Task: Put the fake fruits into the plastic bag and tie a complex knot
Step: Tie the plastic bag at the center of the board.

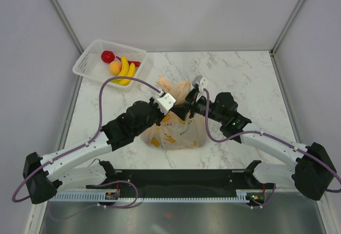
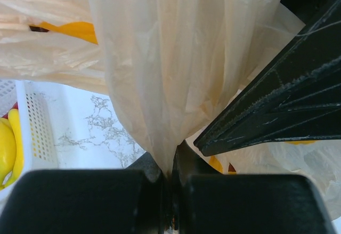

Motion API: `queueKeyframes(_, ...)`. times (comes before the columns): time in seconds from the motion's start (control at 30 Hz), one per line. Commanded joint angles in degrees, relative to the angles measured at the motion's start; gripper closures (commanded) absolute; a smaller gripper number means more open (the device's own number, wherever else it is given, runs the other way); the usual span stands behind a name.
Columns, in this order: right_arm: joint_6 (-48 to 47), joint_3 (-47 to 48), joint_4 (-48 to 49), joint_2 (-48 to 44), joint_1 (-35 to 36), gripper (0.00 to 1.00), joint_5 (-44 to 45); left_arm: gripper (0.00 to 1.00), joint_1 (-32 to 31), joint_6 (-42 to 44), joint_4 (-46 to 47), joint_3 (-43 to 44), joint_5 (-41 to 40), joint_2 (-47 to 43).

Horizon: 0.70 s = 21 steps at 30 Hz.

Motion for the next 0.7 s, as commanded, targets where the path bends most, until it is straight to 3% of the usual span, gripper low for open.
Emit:
queueKeyframes(0.0, 2.3, 3.0, 4.0, 0.1, -0.1, 0.36, -0.3, 0.98, -0.2, 1.9, 1.8, 0.2, 1.1, 0.3)
queueKeyframes(0.23, 6.8, 2.4, 9.0, 1.4, -0.2, 0.34, 0.7, 0.98, -0.2, 2.3, 1.8, 0.5, 1.3, 0.7)
queueKeyframes(0.33, 6.4, 3.6, 7.6, 2.2, -0.1, 0.53, 1.3, 0.98, -0.1, 2.6, 1.8, 0.6, 1.2, 0.6)
queueKeyframes(0.37, 6.2, 3.8, 6.9, 2.3, -0.1, 0.62, 1.3, 0.98, -0.2, 2.6, 1.8, 0.6, 1.0, 0.6)
queueKeyframes(0.4, 6.0, 3.8, 6.8, 2.3, -0.1, 0.79, 1.4, 0.98, -0.1, 2.6, 1.8, 0.6, 0.7, 0.6)
queueKeyframes(0.47, 5.5, 3.5, 6.2, 1.9, -0.1, 0.97, 1.8, 0.97, -0.2, 2.0, 1.6, 0.8, -0.9, 0.6)
queueKeyframes(0.53, 4.7, 3.2, 5.5, 1.3, -0.1, 1.00, 2.5, 0.91, -0.1, 0.5, 1.7, 1.0, -2.0, -0.1)
queueKeyframes(0.6, 4.2, 2.3, 5.4, 0.8, -0.1, 1.00, 3.2, 0.76, -0.2, -0.4, 1.5, 1.2, -1.8, -1.2)
queueKeyframes(0.67, 3.9, 1.6, 5.6, 0.0, -0.1, 1.00, 4.0, 0.51, -0.1, -1.6, 0.5, 1.5, -1.0, -2.3)
